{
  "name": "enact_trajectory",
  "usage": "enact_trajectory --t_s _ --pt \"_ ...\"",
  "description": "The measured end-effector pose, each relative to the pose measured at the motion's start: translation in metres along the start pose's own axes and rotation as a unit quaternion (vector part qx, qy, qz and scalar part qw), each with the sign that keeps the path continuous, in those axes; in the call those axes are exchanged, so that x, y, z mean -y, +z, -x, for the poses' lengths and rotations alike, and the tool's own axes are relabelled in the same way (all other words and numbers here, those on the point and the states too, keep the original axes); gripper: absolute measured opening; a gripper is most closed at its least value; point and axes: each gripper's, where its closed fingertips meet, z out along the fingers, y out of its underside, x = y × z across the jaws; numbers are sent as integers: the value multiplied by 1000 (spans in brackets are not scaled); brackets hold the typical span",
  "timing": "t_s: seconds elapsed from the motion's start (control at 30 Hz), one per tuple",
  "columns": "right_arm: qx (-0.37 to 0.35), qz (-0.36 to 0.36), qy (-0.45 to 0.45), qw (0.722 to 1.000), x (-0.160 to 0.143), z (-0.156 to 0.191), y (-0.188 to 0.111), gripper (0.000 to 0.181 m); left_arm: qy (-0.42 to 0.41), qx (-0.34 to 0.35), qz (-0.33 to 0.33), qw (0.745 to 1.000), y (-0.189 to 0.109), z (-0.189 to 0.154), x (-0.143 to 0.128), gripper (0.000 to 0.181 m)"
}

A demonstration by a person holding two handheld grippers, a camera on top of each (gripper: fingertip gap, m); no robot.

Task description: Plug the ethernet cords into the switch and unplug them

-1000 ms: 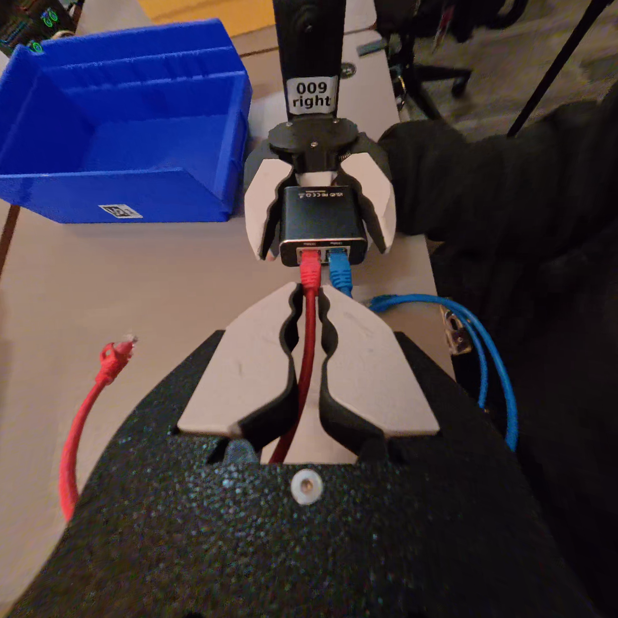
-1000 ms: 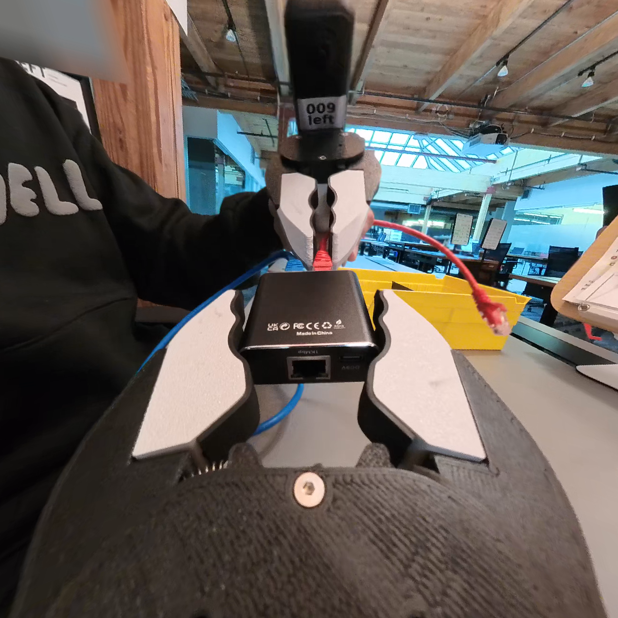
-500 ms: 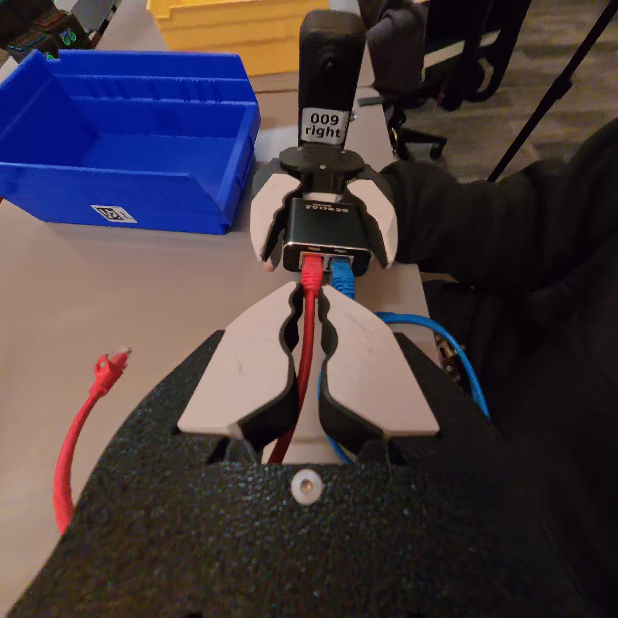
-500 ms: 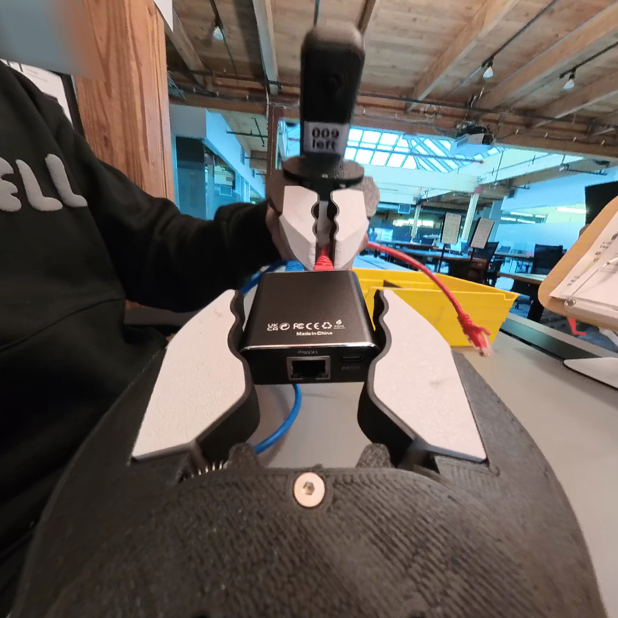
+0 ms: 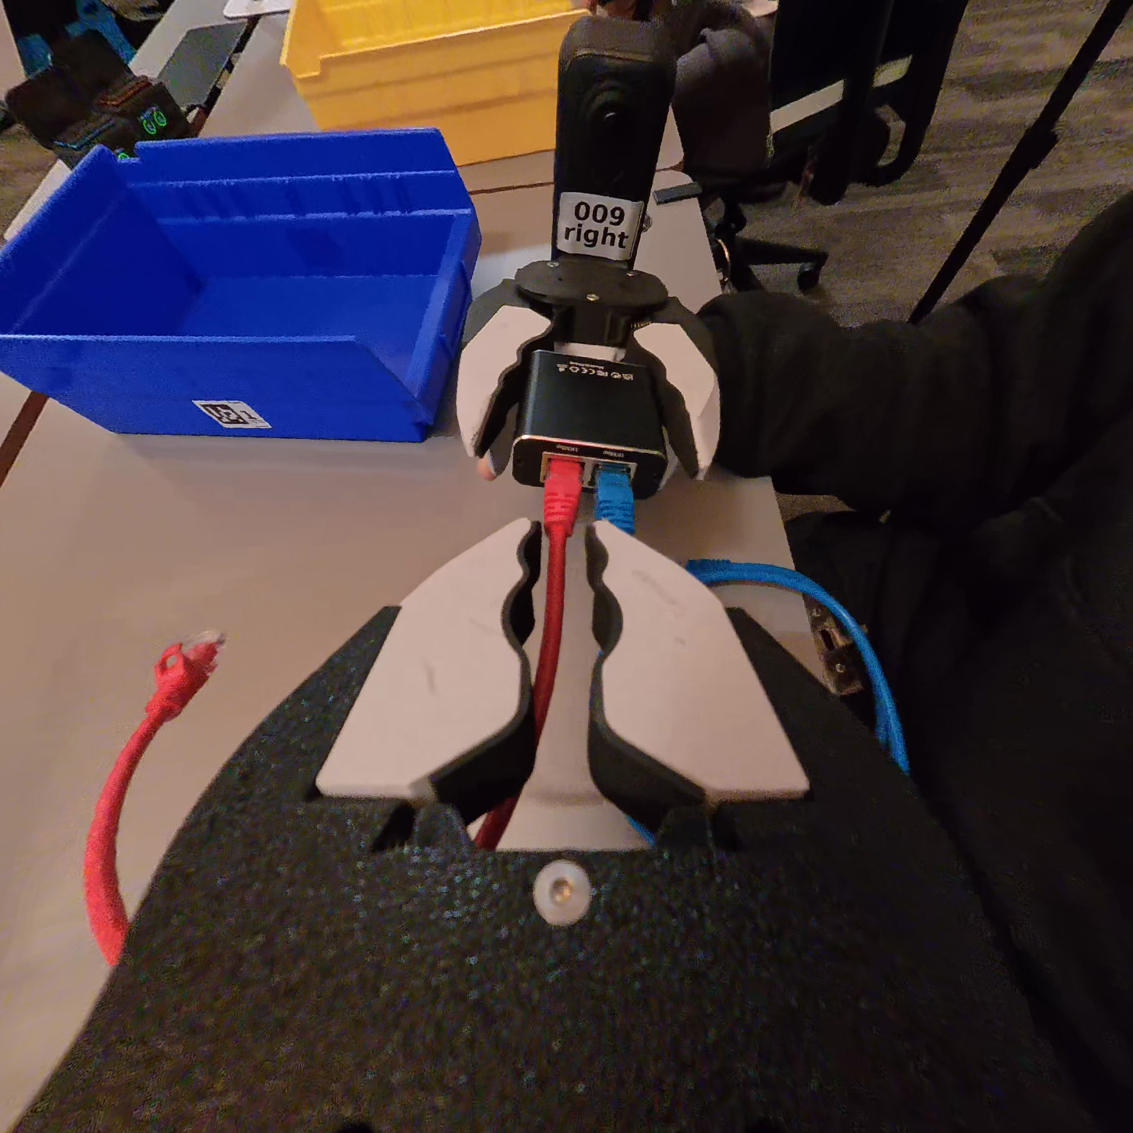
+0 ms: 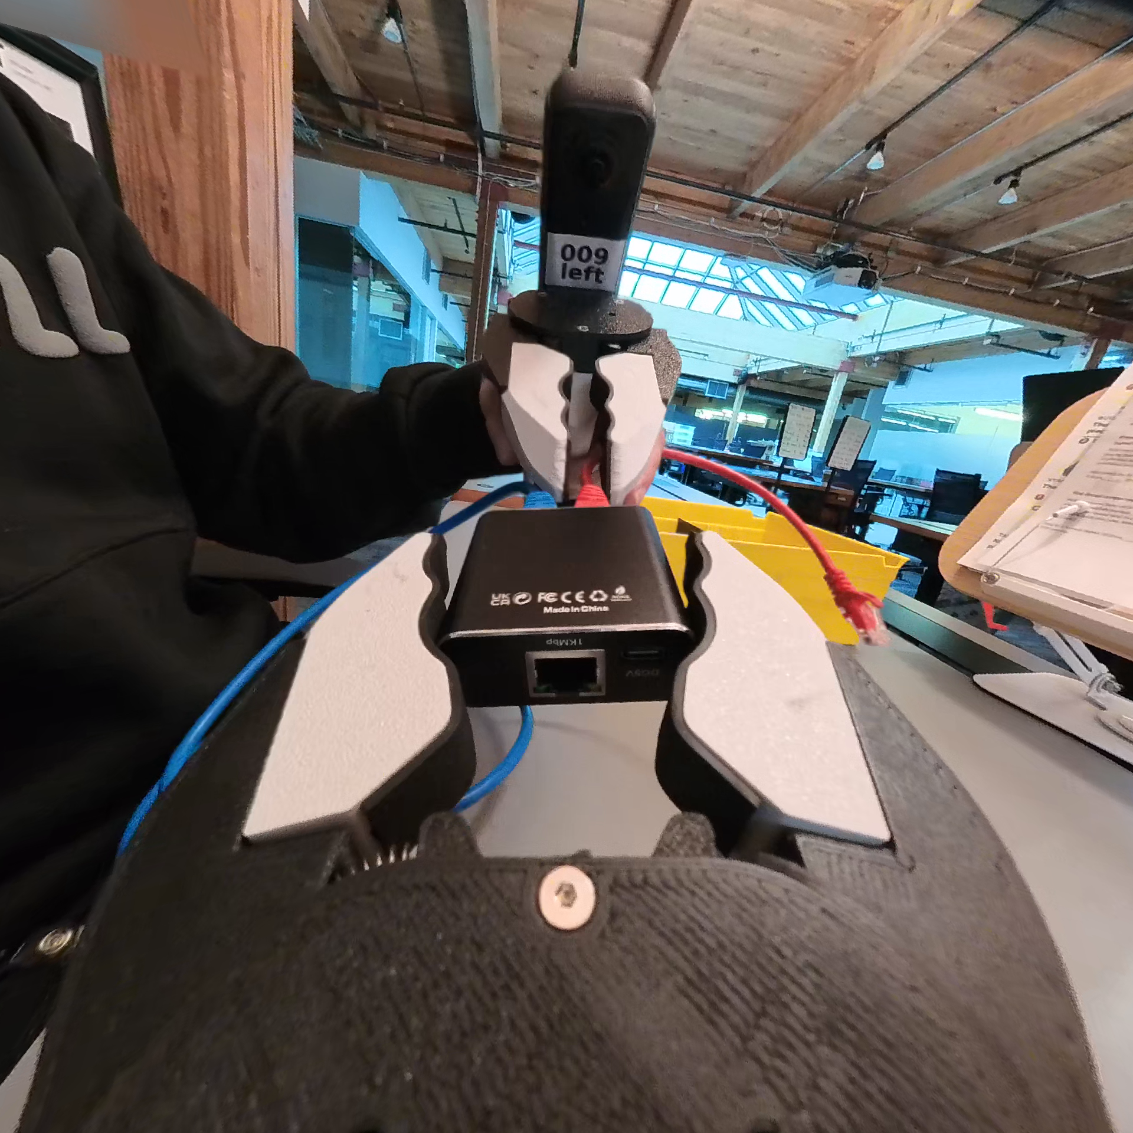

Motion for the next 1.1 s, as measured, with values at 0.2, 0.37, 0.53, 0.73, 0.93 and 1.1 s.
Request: enact_trajectory --t_s 0.2,0.37,0.53,0.73,0.93,1.1 --pt "-2 3 -2 1000 -1 0 1 75 -23 5 12 1000 1 2 -5 6" --pt "-7 22 13 1000 -11 -3 5 75 -5 30 32 999 0 8 -14 5" --pt "-3 14 22 1000 -9 -1 6 76 -3 32 18 999 -3 6 -6 5" --pt "4 30 30 999 -16 0 9 76 -18 10 22 1000 -2 3 -11 5" --pt "2 23 24 999 -13 -1 6 75 -25 -2 11 1000 2 3 -10 8" --pt "-20 22 -11 999 -6 -6 6 75 42 104 -20 994 -9 15 3 16"
